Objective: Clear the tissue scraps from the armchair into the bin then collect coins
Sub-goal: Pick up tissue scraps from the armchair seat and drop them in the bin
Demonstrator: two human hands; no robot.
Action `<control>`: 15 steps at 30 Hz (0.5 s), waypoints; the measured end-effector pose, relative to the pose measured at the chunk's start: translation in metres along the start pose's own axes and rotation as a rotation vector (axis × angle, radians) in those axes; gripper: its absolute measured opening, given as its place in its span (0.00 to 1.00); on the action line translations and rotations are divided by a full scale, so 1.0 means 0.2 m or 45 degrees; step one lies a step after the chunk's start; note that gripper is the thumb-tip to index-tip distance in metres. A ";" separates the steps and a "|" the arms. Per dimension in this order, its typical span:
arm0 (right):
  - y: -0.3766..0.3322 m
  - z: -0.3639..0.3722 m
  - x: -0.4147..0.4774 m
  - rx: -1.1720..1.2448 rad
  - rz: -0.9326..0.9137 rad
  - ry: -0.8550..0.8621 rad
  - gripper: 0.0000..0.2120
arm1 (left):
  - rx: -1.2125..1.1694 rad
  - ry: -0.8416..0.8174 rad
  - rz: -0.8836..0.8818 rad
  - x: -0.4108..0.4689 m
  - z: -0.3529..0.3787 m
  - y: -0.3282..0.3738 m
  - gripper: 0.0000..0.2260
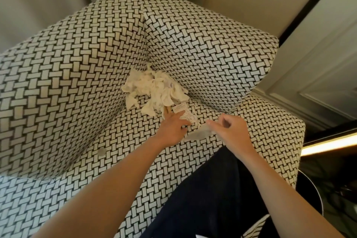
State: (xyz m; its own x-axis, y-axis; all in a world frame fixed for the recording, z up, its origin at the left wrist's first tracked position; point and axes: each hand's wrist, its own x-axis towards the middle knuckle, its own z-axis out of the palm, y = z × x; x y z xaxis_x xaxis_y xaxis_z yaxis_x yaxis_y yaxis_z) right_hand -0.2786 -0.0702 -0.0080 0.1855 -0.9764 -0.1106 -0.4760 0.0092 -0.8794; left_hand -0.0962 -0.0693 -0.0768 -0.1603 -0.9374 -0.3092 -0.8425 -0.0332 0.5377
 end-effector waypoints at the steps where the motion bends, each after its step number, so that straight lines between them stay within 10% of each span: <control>1: 0.00 0.00 0.00 0.033 0.000 0.033 0.18 | 0.114 -0.103 -0.005 0.02 0.00 0.01 0.16; 10: 0.06 -0.02 0.05 0.027 0.149 0.209 0.09 | 0.671 -0.249 -0.005 0.19 0.05 0.15 0.38; 15: 0.10 0.00 0.08 0.041 0.207 0.186 0.06 | 0.770 -0.074 0.077 0.22 0.03 0.18 0.23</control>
State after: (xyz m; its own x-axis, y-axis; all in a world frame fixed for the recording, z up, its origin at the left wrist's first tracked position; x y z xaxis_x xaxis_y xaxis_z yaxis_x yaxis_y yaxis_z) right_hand -0.2862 -0.0859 -0.0278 -0.0193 -0.9823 -0.1861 -0.4610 0.1739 -0.8702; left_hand -0.1356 -0.1094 -0.0756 -0.2307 -0.9105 -0.3432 -0.9710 0.2384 0.0203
